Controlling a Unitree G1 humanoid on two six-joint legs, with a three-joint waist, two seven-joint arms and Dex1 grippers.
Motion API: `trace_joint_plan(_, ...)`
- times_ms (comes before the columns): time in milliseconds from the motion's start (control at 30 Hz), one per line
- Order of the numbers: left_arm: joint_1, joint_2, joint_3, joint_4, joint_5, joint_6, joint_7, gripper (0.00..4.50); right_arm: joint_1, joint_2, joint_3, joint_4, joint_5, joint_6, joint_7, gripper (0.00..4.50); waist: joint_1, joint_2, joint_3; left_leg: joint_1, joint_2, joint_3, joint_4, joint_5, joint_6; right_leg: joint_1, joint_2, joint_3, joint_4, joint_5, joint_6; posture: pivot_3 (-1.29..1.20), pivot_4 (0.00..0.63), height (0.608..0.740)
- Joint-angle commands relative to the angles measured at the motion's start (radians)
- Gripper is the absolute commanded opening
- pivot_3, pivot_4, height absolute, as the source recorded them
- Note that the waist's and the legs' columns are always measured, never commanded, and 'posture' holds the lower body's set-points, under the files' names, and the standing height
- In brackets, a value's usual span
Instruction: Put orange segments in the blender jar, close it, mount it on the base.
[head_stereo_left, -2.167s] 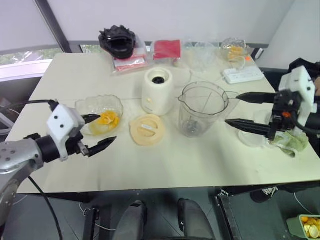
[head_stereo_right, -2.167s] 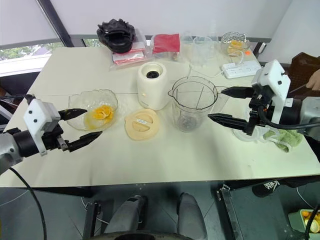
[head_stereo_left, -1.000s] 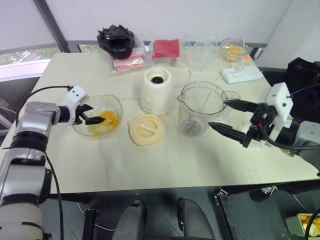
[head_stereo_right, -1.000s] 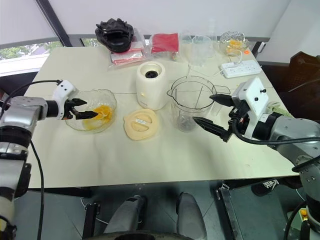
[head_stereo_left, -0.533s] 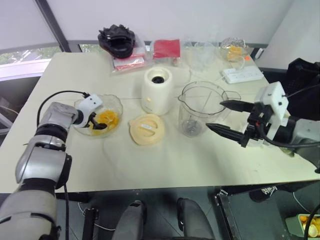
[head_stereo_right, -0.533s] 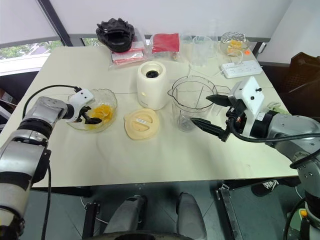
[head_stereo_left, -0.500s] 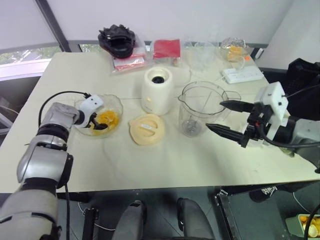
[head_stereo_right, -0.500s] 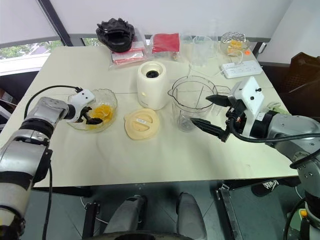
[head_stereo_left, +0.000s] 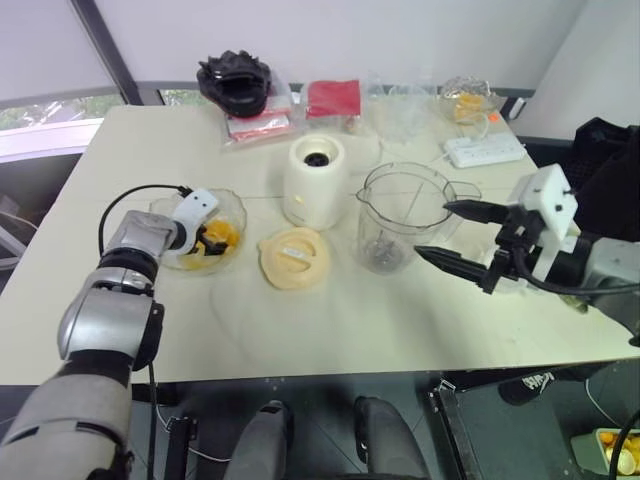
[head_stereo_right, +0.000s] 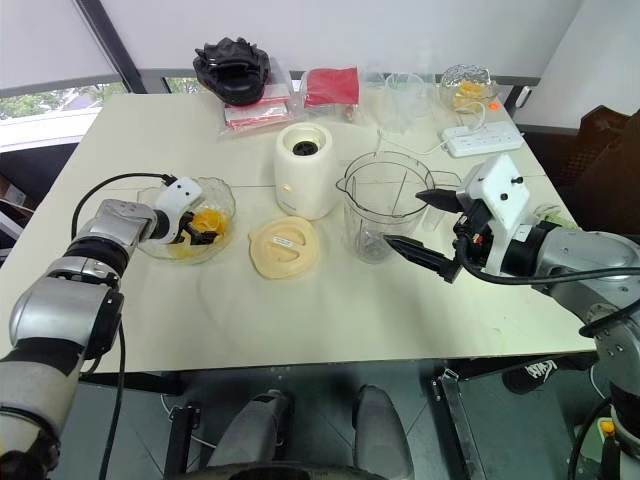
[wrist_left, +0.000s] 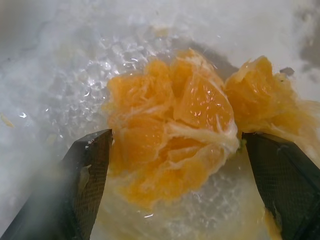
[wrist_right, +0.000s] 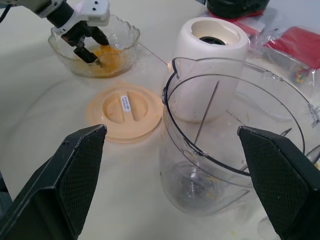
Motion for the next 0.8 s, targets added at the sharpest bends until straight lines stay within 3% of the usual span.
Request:
trace_joint_plan(33, -0.029, -0.02, 0.043, 0.002, -0.021, 0.041, 0.028, 4.29, -0.006, 0.0, -0.004, -0.028, -0.012, -0.026, -0.009, 4.39, 0.0, 0.0, 0.0, 0.0, 0.0, 0.0, 0.0, 0.0, 0.0, 0.0, 0.0, 0.0, 0.0, 0.0, 0.0, 0.0, 0.15, 0.74)
trace_joint_plan(367, -0.007, -0.064, 0.075, 0.005, -0.015, 0.061, 0.096, 4.29, -0.014, 0.004, 0.0, -0.033, -0.022, -0.022, -0.019, 4.39, 0.003, 0.0, 0.0, 0.0, -0.001, -0.001, 0.002, 0.0, 0.0, 0.002, 0.0, 0.0, 0.0, 0.001, 0.001, 0.0, 0.15, 0.74)
trace_joint_plan(467, -0.004, -0.072, 0.079, 0.006, -0.014, 0.059, 0.104, 3.48, -0.019, 0.005, 0.003, -0.03, -0.028, -0.025, -0.025, 4.5, 0.004, 0.0, 0.0, 0.0, -0.001, -0.001, 0.002, 0.0, 0.0, 0.002, 0.0, 0.0, 0.0, 0.001, 0.001, 0.0, 0.15, 0.74)
trace_joint_plan(700, -0.004, -0.075, 0.082, 0.005, -0.011, 0.07, 0.107, 0.03, -0.027, 0.007, 0.011, -0.028, -0.038, -0.026, -0.034, 4.5, 0.001, 0.0, -0.001, 0.001, -0.001, -0.001, 0.002, 0.0, 0.0, 0.002, 0.0, 0.0, 0.0, 0.001, 0.001, 0.0, 0.15, 0.74)
trace_joint_plan(800, -0.001, -0.068, 0.086, 0.003, -0.013, 0.072, 0.102, 0.03, -0.031, 0.009, 0.015, -0.028, -0.04, -0.025, -0.037, 4.5, 0.001, 0.0, 0.0, 0.001, -0.001, -0.001, 0.002, 0.0, 0.0, 0.002, 0.0, 0.0, 0.0, 0.001, 0.001, 0.0, 0.15, 0.74)
